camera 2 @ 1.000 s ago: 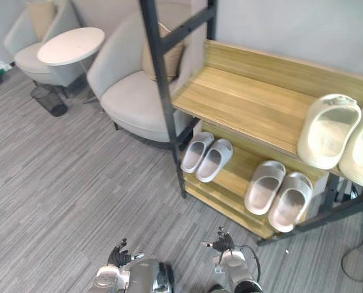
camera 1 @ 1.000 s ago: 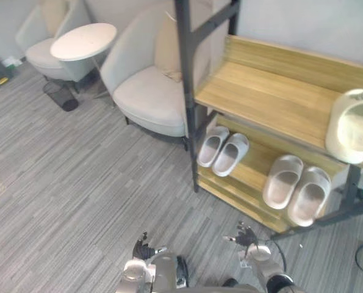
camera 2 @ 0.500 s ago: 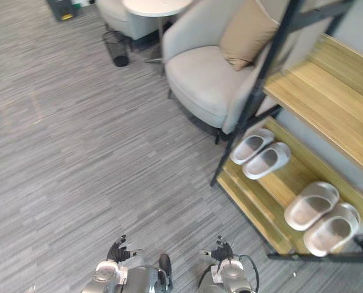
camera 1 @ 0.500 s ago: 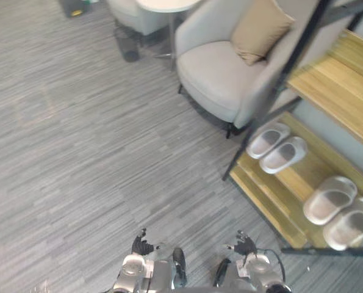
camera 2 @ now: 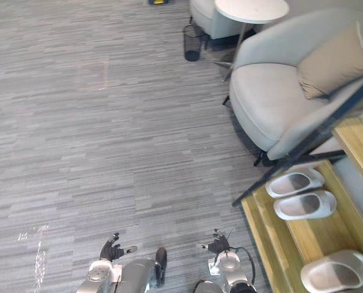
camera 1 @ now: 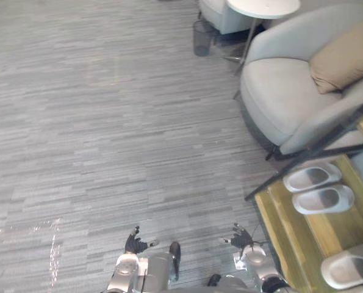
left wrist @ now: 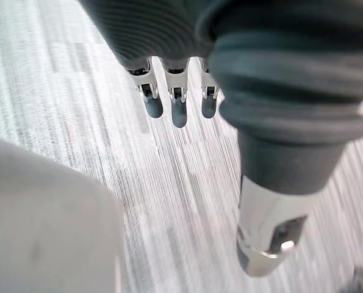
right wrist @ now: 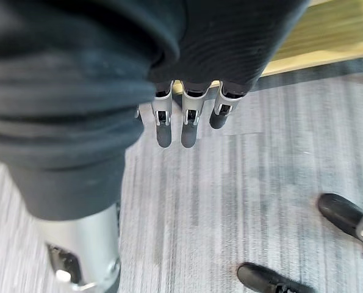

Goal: Organize the slippers on the shoe rack

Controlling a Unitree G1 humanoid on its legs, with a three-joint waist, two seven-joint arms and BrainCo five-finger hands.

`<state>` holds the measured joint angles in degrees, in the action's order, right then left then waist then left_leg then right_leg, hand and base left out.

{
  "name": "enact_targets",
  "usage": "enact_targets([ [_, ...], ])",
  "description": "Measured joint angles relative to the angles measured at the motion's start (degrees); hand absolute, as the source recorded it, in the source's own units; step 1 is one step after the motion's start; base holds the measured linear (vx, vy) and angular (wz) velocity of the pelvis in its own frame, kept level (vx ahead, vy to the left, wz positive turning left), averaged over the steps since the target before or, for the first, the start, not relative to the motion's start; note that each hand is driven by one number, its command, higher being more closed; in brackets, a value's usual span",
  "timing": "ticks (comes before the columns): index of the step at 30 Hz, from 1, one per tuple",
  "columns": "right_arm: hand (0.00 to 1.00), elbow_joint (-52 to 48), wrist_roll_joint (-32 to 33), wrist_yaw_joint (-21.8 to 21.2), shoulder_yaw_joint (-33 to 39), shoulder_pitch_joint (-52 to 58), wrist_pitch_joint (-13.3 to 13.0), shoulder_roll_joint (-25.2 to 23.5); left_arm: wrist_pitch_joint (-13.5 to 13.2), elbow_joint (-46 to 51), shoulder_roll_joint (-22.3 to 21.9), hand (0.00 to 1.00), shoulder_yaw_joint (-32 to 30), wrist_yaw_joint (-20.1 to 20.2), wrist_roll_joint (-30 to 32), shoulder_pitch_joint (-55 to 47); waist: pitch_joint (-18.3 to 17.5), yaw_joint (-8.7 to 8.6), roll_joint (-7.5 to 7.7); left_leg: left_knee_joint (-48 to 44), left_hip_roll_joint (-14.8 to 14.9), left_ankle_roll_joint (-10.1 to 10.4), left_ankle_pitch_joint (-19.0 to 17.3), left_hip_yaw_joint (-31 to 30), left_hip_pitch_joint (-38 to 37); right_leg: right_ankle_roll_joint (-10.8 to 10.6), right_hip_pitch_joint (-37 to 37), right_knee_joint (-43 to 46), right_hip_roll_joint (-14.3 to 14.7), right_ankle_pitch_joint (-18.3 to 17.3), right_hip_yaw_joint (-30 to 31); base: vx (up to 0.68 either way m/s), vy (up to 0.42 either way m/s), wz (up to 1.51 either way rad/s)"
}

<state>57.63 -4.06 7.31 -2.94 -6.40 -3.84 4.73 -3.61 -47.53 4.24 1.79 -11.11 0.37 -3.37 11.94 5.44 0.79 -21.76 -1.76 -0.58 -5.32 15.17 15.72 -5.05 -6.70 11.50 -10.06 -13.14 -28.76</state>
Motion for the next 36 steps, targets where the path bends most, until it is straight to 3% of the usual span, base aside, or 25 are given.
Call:
enact_targets([
  [1, 0.0, -0.04, 0.02, 0.03, 0.06, 0.27, 0.0, 0.31, 0.01, -0.01, -0.81, 0.0, -0.69, 0.02, 0.01, -0.84, -0.83, 0.42, -2.46, 0.56, 2.22, -1.95, -5.04, 3.15, -0.07, -0.44, -0.91, -1.01, 2.28, -0.49, -2.0, 0.0, 0.004, 0.64],
  [2, 0.0, -0.02, 0.05, 0.1, 0.18, 0.34, 0.16, 0.53, 0.16, -0.43, -0.96, 0.0, -0.9, 0.05, 0.01, -0.54, -0.53, 0.57, -2.36, 0.21, 2.49, -3.65, -5.79, 4.9, 0.0, -1.07, -1.55, -1.26, 2.19, -0.95, -2.81, 0.07, 0.021, 0.81],
  [3, 0.0, -0.04, 0.07, 0.06, 0.07, 0.38, 0.39, 0.24, 0.06, -0.36, -0.99, 0.0, -1.7, 0.04, -0.22, -0.64, -0.62, 0.73, -1.52, 0.38, 3.03, -1.75, -7.17, 8.35, 0.2, -0.76, -1.63, -2.76, 1.36, -1.2, -3.96, 0.08, 0.061, 0.83],
  [4, 0.0, -0.16, 0.08, 0.07, 0.02, 0.27, 0.37, -0.16, 0.04, -0.42, -1.09, 0.0, -3.09, 0.04, -0.44, -0.18, -0.2, 0.91, -0.81, -1.39, 4.49, -2.58, -7.86, 11.07, 0.47, -0.87, -1.75, -3.28, 0.65, -1.19, -5.09, 0.12, 0.085, 0.77],
  [5, 0.0, -0.17, 0.07, 0.07, 0.01, 0.23, 0.41, -0.09, 0.03, -0.55, -1.26, 0.0, -3.68, 0.04, -0.39, -0.09, -0.34, 1.6, -1.93, -1.64, 4.87, -4.75, -6.69, 11.54, 0.78, -2.22, -1.99, -2.39, 1.32, -1.83, -5.95, 0.15, 0.096, 0.8],
  [7, 0.0, -0.11, 0.07, -0.01, 0.06, 0.8, 0.63, -1.14, 0.03, -0.59, -1.1, 0.0, -4.97, 0.03, -0.52, -0.2, -0.06, 1.39, 0.82, 1.35, -0.69, -5.11, -6.95, 8.96, -1.01, -4.52, -2.36, 1.36, -2.18, -4.33, -6.24, 0.21, 0.09, 0.87],
  [8, 0.0, 0.03, 0.06, 0.01, 0.11, 1.34, 0.62, -1.18, 0.05, -0.62, -1.17, 0.0, -5.17, 0.02, -0.51, -0.06, -0.09, 1.42, 1.17, 1.92, -1.89, -6.03, -7.54, 8.5, -1.8, -5.18, -1.75, 6.06, -4.27, -5.12, -5.78, 0.24, 0.119, 0.65],
  [9, 0.0, 0.05, 0.07, 0.02, 0.1, 1.23, 0.62, -1.22, 0.14, -1.2, -1.14, 0.0, -5.12, 0.01, -0.52, 0.12, -0.14, 1.27, 1.05, 1.92, -2.49, -6.47, -7.84, 7.69, -2.53, -5.02, 0.92, 13.5, -6.36, -5.19, -3.97, 0.26, 0.165, 0.53],
  [10, 0.0, 0.02, 0.04, -0.06, -0.09, 0.99, 0.62, -1.82, 0.31, -1.81, -0.72, 0.0, -5.09, 0.03, -0.48, 0.32, -0.02, 0.83, 1.22, 2.08, -3.05, -6.64, -8.5, 6.6, -4.26, -2.34, 5.15, 26.19, -9.24, -3.96, -0.78, 0.26, 0.171, 0.48],
  [11, 0.0, 0.02, 0.04, -0.08, -0.11, 0.93, 0.62, -2.44, 0.46, -2.26, -0.59, 0.0, -5.08, 0.04, -0.49, 0.4, 0.19, 0.38, 1.59, 2.71, -3.23, -6.35, -8.84, 5.93, -6.36, 0.26, 8.0, 34.51, -10.09, -3.41, 1.48, 0.29, 0.139, 0.41],
  [13, 0.0, -0.04, -0.01, -0.2, -1.5, 1.94, 0.53, -2.63, 0.78, -2.8, -0.44, 0.0, -4.8, -0.01, -0.37, -0.17, 0.38, -0.36, 1.3, 6.1, -3.1, -6.24, -8.88, 4.35, -12.5, 1.13, 12.89, 43.04, -9.0, -3.51, 3.94, 0.34, 0.083, 0.3],
  [16, 0.0, -0.44, -0.06, -0.21, -1.76, 2.04, 0.37, -2.49, 0.83, -2.89, -0.43, 0.0, -4.08, -0.03, -0.27, -0.74, 0.44, -1.5, 0.84, 9.83, -2.71, -6.04, -8.8, 2.4, -17.83, 1.54, 17.8, 37.44, -6.8, -4.47, 1.34, 0.44, 0.058, 0.3],
  [17, 0.0, -0.43, -0.07, -0.2, -1.71, 1.81, 0.36, -2.32, 0.91, -2.89, -0.57, 0.0, -3.86, -0.02, -0.24, -0.35, 0.7, -2.32, 0.52, 11.5, -2.03, -5.8, -8.94, 1.18, -19.41, 1.67, 20.77, 29.62, -4.16, -4.32, 0.97, 0.3, 0.012, 0.31],
  [19, 0.0, -0.5, -0.09, -0.21, -1.66, 2.0, 0.41, -2.26, 0.92, -2.91, -0.54, 0.0, -2.64, 0.01, 0.1, 0.57, 1.18, -2.33, -0.24, 13.18, -0.91, -4.9, -9.44, -0.13, -21.08, 1.65, 23.65, 16.14, 0.19, -0.48, 1.4, 0.33, 0.002, 0.31],
  [20, 0.0, -0.55, -0.18, -0.15, -1.5, 1.63, 0.41, -2.37, 0.89, -3.1, -0.52, 0.0, -2.34, 0.02, 0.67, 1.02, 1.38, -2.36, 0.39, 14.24, -0.89, -3.98, -9.96, -1.07, -22.52, 2.25, 25.02, 7.99, 2.27, 4.51, 1.95, 0.39, -0.013, 0.43],
  [22, 0.0, -0.54, -0.35, -0.16, -1.49, 1.41, 0.43, -2.62, 0.89, -3.76, -0.48, 0.0, -2.36, 0.05, 1.17, 1.65, 1.94, -2.37, 0.92, 14.99, -1.11, -1.97, -11.11, -3.0, -25.19, 4.34, 26.17, 2.53, 4.13, 9.81, 2.48, 0.49, -0.075, 0.58],
  [23, 0.0, -0.55, -0.4, -0.17, -1.48, 1.73, 0.5, -2.65, 0.88, -3.9, -0.51, 0.0, -2.38, 0.06, 1.77, 1.32, 1.64, -2.43, 1.72, 14.9, -1.58, -0.31, -12.07, -5.2, -27.24, 7.33, 26.84, 4.02, 4.66, 11.65, 2.59, 0.64, -0.166, 0.9],
  [24, 0.0, -0.81, -0.39, -0.25, -1.09, 2.49, 0.48, -2.54, 0.8, -3.96, -0.57, 0.0, -2.51, 0.07, 1.84, 0.6, 1.43, -2.97, 2.16, 14.04, -1.81, 1.12, -12.95, -7.34, -28.85, 12.2, 26.67, 5.82, 5.04, 13.92, 3.51, 0.56, -0.169, 0.89],
  [25, 0.0, -0.87, -0.42, -0.28, -0.47, 2.23, 0.48, -2.21, 0.82, -4.14, -0.88, 0.0, -2.67, 0.06, 1.85, 0.66, 1.38, -3.39, 1.62, 13.11, -1.01, 1.61, -13.57, -8.17, -29.23, 11.94, 26.59, 7.54, 5.33, 12.78, 2.91, 0.57, -0.17, 0.61],
  [27, 0.0, -1.97, -0.4, -0.13, 0.36, 1.01, 0.47, -2.26, 0.65, -4.09, -1.07, 0.0, -3.43, 0.09, 1.86, -0.19, 0.97, -3.09, -0.75, -2.73, 2.12, 1.96, -13.51, -6.48, -22.8, 11.71, 24.21, 7.65, 6.78, 9.09, 2.03, 0.6, -0.177, 0.0],
  [28, 0.0, -2.5, -0.37, -0.14, -0.57, 0.79, 0.46, -1.9, 0.69, -3.94, -1.67, 0.0, -5.11, 0.1, 1.67, -0.59, 1.59, -3.06, -2.56, -15.71, 5.24, 4.41, -10.65, -4.31, -18.53, 11.74, 20.92, 5.31, 8.73, 7.97, 2.64, 0.54, -0.133, -0.29],
  [29, 0.0, -2.46, -0.35, -0.13, -1.15, 0.74, 0.57, -2.24, 0.68, -3.76, -1.81, 0.0, -5.43, 0.04, 1.72, -0.48, 1.95, -2.55, -3.11, -21.79, 7.15, 4.57, -9.95, -3.62, -16.14, 11.65, 19.11, 4.27, 9.46, 7.48, 3.25, 0.51, -0.064, -0.46],
  [31, 0.0, -2.08, -0.23, -0.08, -1.92, 0.85, 0.98, -3.25, 0.51, -2.86, -1.64, 0.0, -6.02, 0.09, 1.8, 0.13, 2.72, -1.67, -3.15, -37.35, 12.91, 2.18, -12.01, 0.04, -9.49, 10.95, 12.01, 1.22, 10.91, 5.41, 5.09, 0.5, -0.022, -0.35],
  [33, 0.0, -1.44, 0.08, 0.11, -1.96, 0.71, 1.09, -4.47, 0.05, -0.99, -1.53, 0.0, -6.39, 0.13, 1.75, 0.16, 3.38, -1.17, -1.66, -36.54, 13.71, 1.8, -13.56, 0.07, -3.29, 9.24, 6.1, -2.49, 10.07, 4.47, 6.74, 0.47, 0.045, -0.27],
  [36, 0.0, -1.41, 0.23, 0.61, -1.8, -0.36, 1.06, -4.31, -0.51, 2.09, -1.5, 0.0, -7.63, 0.12, 1.7, 0.67, 4.1, 0.16, 0.4, -17.17, 11.16, 2.04, -12.65, -1.15, 4.89, 6.32, 1.21, -6.0, 6.78, 3.67, 8.18, 0.5, 0.179, -0.24],
])
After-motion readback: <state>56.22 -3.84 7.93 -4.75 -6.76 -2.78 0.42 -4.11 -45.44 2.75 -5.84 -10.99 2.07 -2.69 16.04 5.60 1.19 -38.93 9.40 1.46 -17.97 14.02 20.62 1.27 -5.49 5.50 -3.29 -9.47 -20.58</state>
